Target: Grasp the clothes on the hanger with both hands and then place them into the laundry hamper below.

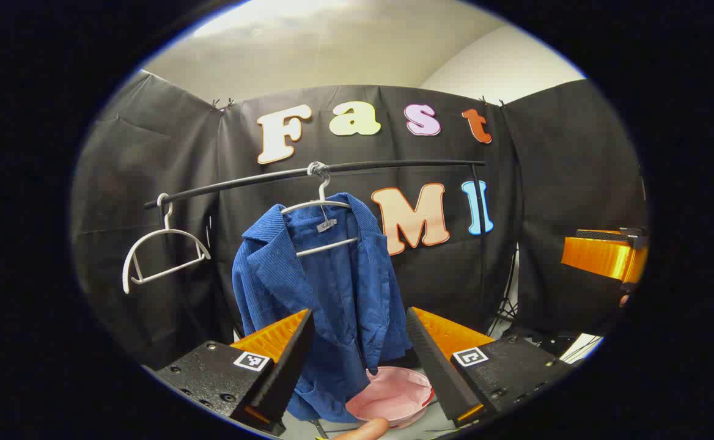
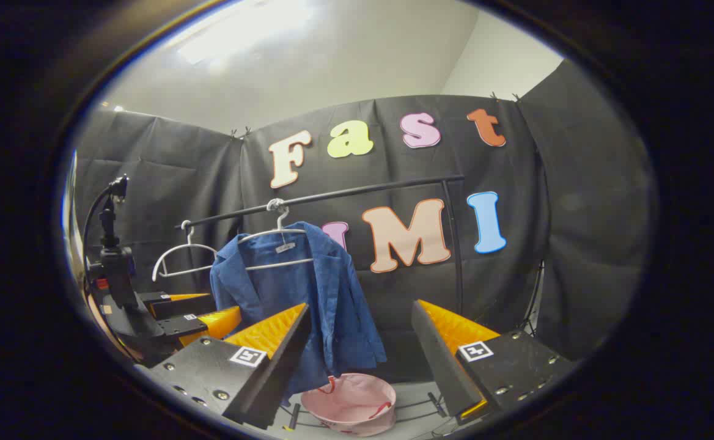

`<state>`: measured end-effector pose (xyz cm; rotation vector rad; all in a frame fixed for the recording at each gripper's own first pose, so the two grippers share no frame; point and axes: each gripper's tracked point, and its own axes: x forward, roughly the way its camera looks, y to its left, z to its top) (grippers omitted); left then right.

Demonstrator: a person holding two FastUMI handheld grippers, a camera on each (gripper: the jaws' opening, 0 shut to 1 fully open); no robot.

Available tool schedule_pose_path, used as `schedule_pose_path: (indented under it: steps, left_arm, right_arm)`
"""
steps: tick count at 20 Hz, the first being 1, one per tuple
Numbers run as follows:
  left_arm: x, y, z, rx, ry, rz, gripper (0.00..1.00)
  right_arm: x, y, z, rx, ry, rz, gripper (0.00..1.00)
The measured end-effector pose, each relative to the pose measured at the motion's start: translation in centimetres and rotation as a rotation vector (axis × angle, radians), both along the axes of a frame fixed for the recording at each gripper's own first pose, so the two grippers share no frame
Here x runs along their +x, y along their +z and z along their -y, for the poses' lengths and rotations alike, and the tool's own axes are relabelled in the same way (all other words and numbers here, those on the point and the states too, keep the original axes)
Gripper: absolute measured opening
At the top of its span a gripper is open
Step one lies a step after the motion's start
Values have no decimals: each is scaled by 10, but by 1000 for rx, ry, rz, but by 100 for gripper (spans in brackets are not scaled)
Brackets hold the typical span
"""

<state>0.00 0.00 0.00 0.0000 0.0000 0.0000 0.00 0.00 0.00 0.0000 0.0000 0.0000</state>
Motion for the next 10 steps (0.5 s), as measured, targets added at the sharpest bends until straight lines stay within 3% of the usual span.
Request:
schedule_pose_path:
  steps: [2,4,5,6,10]
  left_arm:
    - [-1,-1,-1,-3,-1,2,93]
    - [-3,-2,-3,-4,2,-2,97]
    - [-4,-4,-3,-5,3,-6,97]
    - [-4,-5,-4,-6,4,-7,93]
    - [-8,-3,-10,-3,11,-2,93]
  right_arm:
    - [-1,-1,-1,3,3,-3,92]
    - [-1,-2,-4,-2,5,-6,98]
    - [-1,-3,-6,-6,7,-9,92]
    - [-2,-3,-8,-9,8,-10,98]
    - [-3,-5,-12,-6,15,-11,100]
